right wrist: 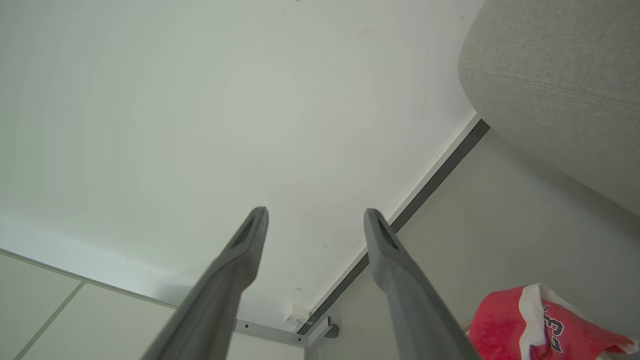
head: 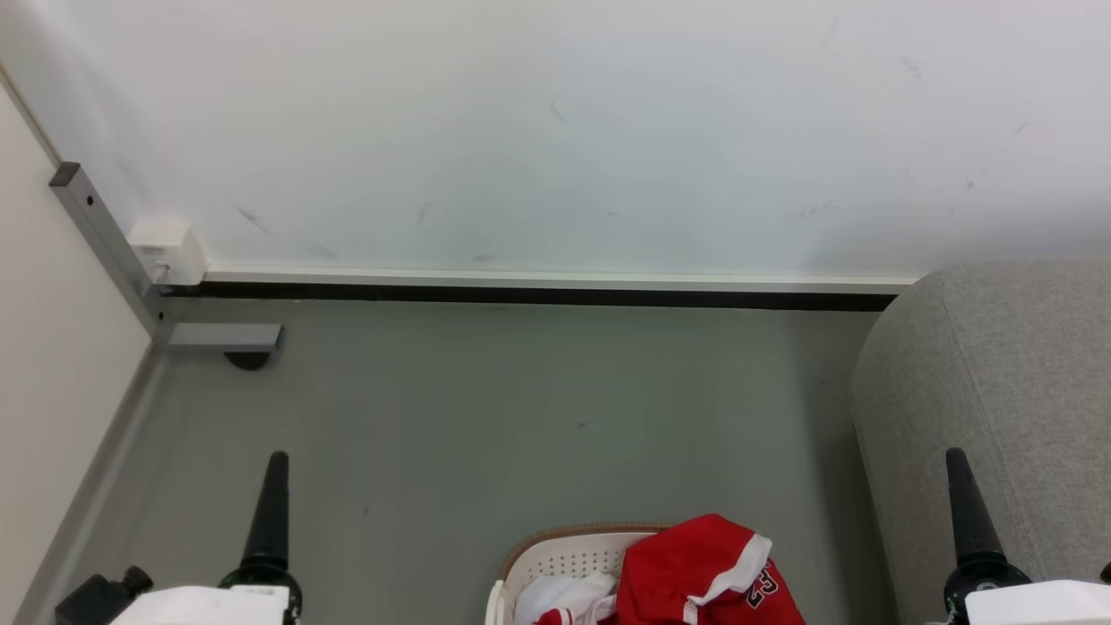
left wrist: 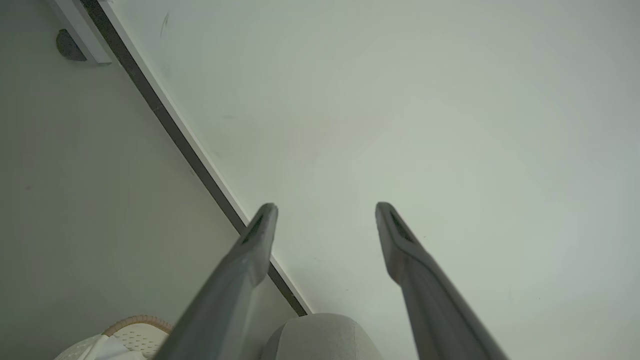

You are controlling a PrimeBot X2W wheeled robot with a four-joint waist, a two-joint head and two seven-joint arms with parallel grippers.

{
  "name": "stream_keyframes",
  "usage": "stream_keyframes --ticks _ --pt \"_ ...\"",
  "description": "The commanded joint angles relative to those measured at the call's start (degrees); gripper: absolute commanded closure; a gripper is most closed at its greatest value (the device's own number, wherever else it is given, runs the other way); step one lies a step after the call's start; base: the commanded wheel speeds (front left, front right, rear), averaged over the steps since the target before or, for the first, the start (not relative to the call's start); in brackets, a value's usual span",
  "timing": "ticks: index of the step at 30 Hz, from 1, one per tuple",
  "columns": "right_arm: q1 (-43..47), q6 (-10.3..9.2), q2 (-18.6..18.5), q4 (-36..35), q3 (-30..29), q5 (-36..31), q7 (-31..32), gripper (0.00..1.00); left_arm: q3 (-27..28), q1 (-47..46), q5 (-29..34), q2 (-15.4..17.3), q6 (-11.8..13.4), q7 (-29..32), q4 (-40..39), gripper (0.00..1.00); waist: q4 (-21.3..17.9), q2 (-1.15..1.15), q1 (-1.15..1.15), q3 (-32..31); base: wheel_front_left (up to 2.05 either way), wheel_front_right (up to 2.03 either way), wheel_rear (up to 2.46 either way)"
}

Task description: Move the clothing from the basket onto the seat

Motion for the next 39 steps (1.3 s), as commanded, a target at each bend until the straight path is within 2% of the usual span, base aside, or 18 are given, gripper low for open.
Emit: stream_keyframes --ticks 1,7,14,24,39 --pt "-1.11 -0.02 -0.75 -1.17 0.32 -2.85 -0.73 0.0 -0.26 -0.94 3.12 0.57 -0.26 -0.74 -1.24 0.0 -0.04 0.0 0.0 -0.04 0.0 0.0 0.0" --pt "-1.16 -0.02 -0.99 -0.72 1.84 -9.69 -1.96 0.0 -1.07 -0.56 10.39 0.63 0.0 -1.98 -1.29 0.0 -0.2 0.0 0.0 -0.19 0.0 0.0 0.0" --pt "-1.39 -0.03 -0.95 -1.2 2.82 -15.1 -3.13 0.0 -1.71 -0.41 17.8 0.68 1.41 -3.11 -1.66 0.0 -0.31 0.0 0.0 -0.33 0.0 0.0 0.0" --pt "-1.29 -0.04 -1.29 -0.34 3.95 -27.45 -4.88 0.0 -3.28 0.02 31.34 1.02 3.87 -4.98 -2.16 0.0 -0.41 0.0 0.0 -0.63 0.0 0.0 0.0" --pt "-1.58 -0.06 -1.22 1.43 6.02 -40.63 -7.26 0.0 -6.53 0.49 42.54 2.31 7.74 -7.29 -1.61 0.0 -0.68 0.0 0.0 -1.24 0.0 0.0 0.0"
